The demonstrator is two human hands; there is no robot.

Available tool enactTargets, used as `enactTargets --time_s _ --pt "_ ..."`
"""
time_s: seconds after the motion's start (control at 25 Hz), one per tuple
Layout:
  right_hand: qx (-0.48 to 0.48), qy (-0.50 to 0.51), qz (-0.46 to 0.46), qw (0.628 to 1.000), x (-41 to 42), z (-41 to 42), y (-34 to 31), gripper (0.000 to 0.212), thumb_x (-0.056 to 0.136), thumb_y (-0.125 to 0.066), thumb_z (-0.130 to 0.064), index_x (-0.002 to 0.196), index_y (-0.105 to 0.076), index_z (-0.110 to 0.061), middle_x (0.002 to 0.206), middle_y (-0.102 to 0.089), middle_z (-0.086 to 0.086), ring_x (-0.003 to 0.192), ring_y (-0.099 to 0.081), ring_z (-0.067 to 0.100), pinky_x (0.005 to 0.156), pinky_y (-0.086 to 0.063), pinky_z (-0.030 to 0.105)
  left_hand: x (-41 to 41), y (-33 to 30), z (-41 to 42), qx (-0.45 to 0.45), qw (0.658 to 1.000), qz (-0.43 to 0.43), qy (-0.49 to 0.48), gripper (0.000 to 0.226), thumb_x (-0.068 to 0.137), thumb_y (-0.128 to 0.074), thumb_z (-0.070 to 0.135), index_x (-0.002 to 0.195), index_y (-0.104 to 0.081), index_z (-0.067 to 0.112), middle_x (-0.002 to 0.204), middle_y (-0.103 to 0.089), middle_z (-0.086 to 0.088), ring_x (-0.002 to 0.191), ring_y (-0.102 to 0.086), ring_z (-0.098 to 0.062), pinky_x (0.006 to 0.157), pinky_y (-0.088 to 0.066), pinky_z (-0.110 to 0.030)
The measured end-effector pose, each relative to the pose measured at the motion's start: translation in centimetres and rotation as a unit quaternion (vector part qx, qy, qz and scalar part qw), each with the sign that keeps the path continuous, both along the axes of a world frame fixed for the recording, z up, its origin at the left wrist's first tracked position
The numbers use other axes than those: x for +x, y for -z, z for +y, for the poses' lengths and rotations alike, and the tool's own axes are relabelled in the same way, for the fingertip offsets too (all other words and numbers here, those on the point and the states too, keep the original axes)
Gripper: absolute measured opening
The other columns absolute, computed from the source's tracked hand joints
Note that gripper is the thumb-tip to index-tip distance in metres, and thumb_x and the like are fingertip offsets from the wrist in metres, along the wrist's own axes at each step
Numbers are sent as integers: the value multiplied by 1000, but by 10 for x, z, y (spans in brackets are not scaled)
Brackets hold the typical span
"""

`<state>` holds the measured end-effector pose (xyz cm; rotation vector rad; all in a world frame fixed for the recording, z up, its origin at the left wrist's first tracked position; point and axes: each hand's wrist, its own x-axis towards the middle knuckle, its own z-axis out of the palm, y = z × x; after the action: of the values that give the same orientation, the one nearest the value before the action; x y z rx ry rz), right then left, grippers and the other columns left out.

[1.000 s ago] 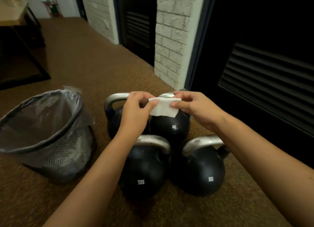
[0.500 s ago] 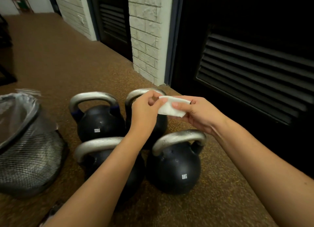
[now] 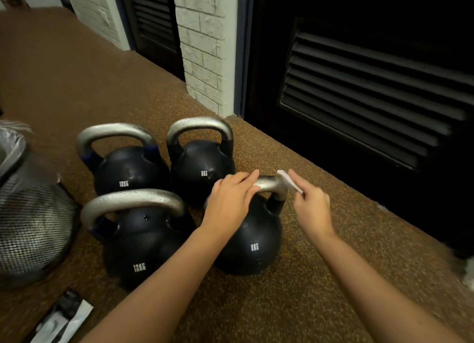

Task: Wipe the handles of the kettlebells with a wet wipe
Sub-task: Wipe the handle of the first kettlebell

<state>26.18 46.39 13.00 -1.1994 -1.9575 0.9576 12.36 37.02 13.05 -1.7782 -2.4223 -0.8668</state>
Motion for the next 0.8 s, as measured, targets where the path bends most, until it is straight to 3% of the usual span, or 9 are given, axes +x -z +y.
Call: enactTargets --time_s 0.04,0.12,0.2,0.24,0.32,0.48,0.64,0.72,0.8 --pt "14 -21 6 1000 0 -7 5 48 89 -45 6 129 -54 -20 129 -56 -6 89 -57 0 84 -42 11 0 0 -1 3 1000 1 3 39 97 -42 27 136 -46 20 124 -57 1 109 -52 -20 96 -34 -35" --pt "32 -37 17 999 0 -16 15 51 89 -45 9 130 -53 -20 129 -50 -15 117 -46 -3 102 -29 4 0 0 -1 -2 1000 0 4 40 98 -41 27 137 -44 20 125 -56 1 109 -51 -21 96 -32 -35" --pt "11 -13 14 1000 0 -16 22 49 91 -44 5 132 -52 -21 128 -55 -9 116 -48 -1 101 -33 9 0 -1 -1 -10 1000 -5 5 40 98 -40 26 137 -43 20 125 -55 1 110 -50 -21 97 -31 -35" --pt "-9 3 -1 1000 -1 -13 23 47 92 -44 2 131 -52 -22 125 -60 -4 106 -55 3 93 -41 13 0 -1 -1 -10 1000 -9 7 40 98 -40 26 137 -44 20 124 -56 0 110 -50 -21 97 -31 -36" --pt "-23 19 -21 999 -4 -5 21 46 91 -44 0 128 -56 -24 117 -67 1 86 -57 7 79 -43 18 -1 0 -1 -6 1000 -10 9 39 98 -41 25 136 -45 20 124 -56 0 109 -50 -22 96 -31 -36" --pt "20 8 33 999 -6 -19 25 49 88 -45 7 130 -54 -17 129 -58 -4 115 -51 2 105 -35 17 -2 2 0 -7 1000 -7 5 38 97 -42 24 135 -46 20 123 -56 1 108 -50 -21 97 -32 -36" --pt "-32 54 10 998 -5 -15 37 45 92 -46 0 131 -53 -22 124 -63 2 104 -61 15 91 -39 15 -2 5 0 28 1000 -6 12 39 94 -42 25 129 -53 14 116 -62 -3 99 -57 -25 91 -43 -47" --pt "-17 58 24 998 -10 -16 35 47 91 -45 1 131 -52 -21 127 -60 3 114 -59 17 96 -41 19 -2 6 0 36 999 -6 7 40 92 -42 26 128 -55 14 114 -63 -4 98 -58 -25 89 -44 -47" --pt "22 35 62 997 -11 -32 39 52 89 -45 8 135 -47 -15 140 -47 2 129 -45 13 109 -30 15 -1 6 -1 42 999 -7 5 39 92 -43 25 127 -55 14 113 -64 -3 98 -58 -25 89 -43 -45"
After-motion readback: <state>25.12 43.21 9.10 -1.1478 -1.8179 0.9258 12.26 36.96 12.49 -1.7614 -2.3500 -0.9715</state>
